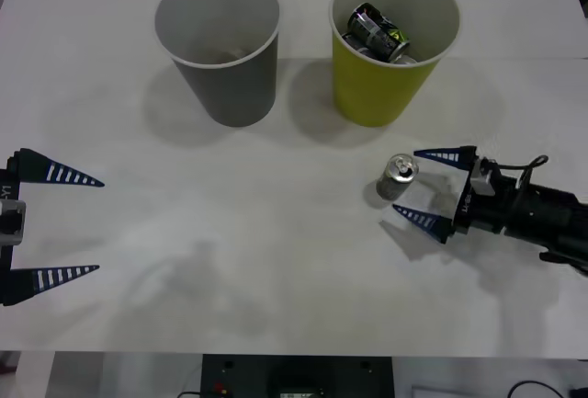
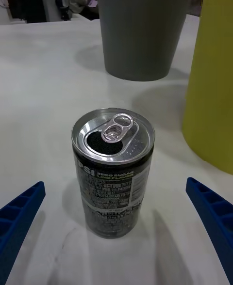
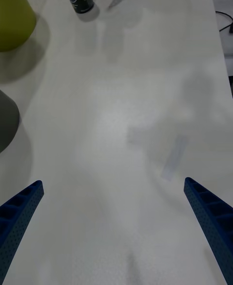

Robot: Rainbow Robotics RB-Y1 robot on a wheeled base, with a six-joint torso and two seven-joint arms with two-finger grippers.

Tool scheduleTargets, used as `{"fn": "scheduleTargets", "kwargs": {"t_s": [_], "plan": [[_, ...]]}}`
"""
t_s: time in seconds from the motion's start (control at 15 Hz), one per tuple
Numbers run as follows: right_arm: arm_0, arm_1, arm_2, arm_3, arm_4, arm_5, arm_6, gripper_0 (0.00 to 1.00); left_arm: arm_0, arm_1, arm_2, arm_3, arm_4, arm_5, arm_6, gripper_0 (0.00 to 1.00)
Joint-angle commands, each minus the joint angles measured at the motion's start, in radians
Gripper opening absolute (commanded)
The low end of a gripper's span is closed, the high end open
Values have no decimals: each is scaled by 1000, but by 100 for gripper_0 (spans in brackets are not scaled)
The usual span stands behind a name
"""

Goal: Put the can into the green bin and the plastic bottle into the gray bin

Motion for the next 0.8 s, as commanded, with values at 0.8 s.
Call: {"fn": "scheduleTargets", "kwargs": {"t_s": [0.8], "plan": [[-6, 85, 29, -2, 1, 99, 9, 100, 0, 0, 0, 0, 0, 0, 0, 100]]}}
